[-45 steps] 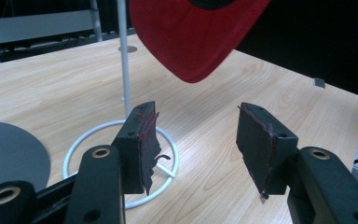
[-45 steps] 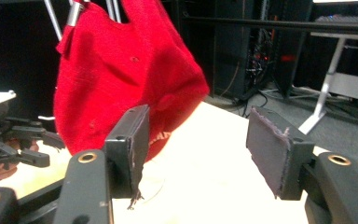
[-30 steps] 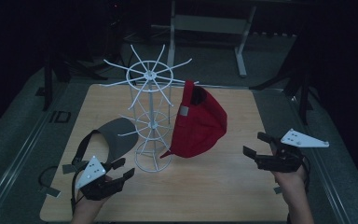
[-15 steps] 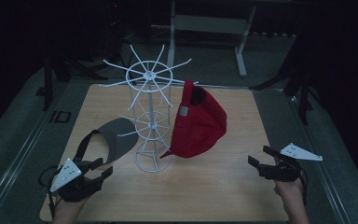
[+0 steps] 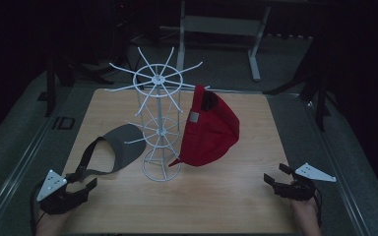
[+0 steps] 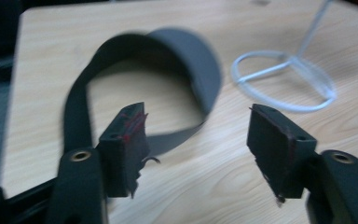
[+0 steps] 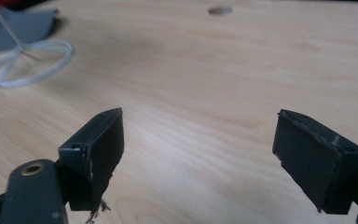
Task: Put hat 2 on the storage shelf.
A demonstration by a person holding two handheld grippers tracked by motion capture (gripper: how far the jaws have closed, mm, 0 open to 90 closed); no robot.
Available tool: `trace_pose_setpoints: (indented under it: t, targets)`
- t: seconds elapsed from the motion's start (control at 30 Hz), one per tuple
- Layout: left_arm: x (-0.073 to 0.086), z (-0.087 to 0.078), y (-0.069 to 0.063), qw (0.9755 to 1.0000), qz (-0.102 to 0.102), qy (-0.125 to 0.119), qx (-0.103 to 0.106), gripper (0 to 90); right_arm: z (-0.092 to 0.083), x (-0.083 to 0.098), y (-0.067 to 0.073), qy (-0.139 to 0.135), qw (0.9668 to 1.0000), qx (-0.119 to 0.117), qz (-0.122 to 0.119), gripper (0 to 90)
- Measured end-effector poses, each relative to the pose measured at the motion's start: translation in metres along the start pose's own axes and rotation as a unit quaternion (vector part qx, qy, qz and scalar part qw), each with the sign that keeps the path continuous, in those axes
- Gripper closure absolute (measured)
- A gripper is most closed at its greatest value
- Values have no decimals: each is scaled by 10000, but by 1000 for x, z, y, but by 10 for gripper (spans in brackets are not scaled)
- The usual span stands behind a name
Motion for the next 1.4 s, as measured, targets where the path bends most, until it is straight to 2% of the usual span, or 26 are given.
trace_pose_setpoints:
  t: [0.1, 0.2, 0.27, 0.33, 0.5, 0.57, 0.7, 0.77, 0.83, 0.97, 1.1, 1.2, 1.27, 1.3, 1.4]
  targets:
    - [5, 4, 10, 9994, -125, 241, -203, 268, -1, 8, -2, 12, 10000, 19, 63, 164]
    - [9, 10, 21, 9977, -238, 500, -383, 260, -1, 13, -2, -63, 9999, 15, 110, 164]
    - [11, 15, 27, 9964, -356, 585, -503, 260, -1, 15, -1, -64, 10000, 18, 71, 164]
    - [12, 21, 32, 9951, -387, 702, -578, 260, 0, 17, 0, -30, 10000, 62, 27, 164]
    - [11, 36, 45, 9932, -411, 875, -653, 260, 4, 20, 0, 13, 10000, 57, 4, 164]
    - [10, 42, 49, 9921, -479, 971, -634, 260, 5, 20, 0, 13, 10000, 47, 2, 164]
    - [10, 51, 51, 9906, -486, 1148, -555, 264, 5, 21, -1, -14, 10000, 51, 18, 164]
    - [10, 55, 50, 9890, -519, 1271, -548, 282, 6, 22, -1, 3, 10000, 51, 41, 164]
    - [11, 60, 49, 9876, -529, 1378, -525, 314, 6, 23, -2, 25, 10000, 79, 39, 164]
    - [10, 63, 47, 9879, -520, 1348, -568, 391, 7, 23, 0, 36, 10000, 72, 26, 164]
    - [10, 63, 39, 9884, -181, 1343, -680, 458, 8, 22, 0, 20, 10000, 84, 5, 164]
    - [11, 62, 34, 9890, -98, 1328, -651, 517, 8, 22, 0, 32, 10000, 86, 25, 164]
    - [11, 61, 31, 9892, -61, 1331, -607, 626, 9, 22, 0, 48, 9999, 81, 34, 164]
    - [10, 60, 30, 9892, -32, 1350, -565, 626, 9, 22, 0, 48, 9999, 81, 34, 164]
    - [10, 60, 26, 9898, -7, 1347, -470, 804, 10, 21, 1, 52, 10000, 67, 18, 164]
Point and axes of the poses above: each handheld gripper's, and its own axes: z roughly forward along the jaws, x roughly out of its underside, y roughly to its left, the point moved 1 cm from there along z, roughly forward along the jaws, and after that the axes turned 7 degrees about -x, right-handed, at the moved point
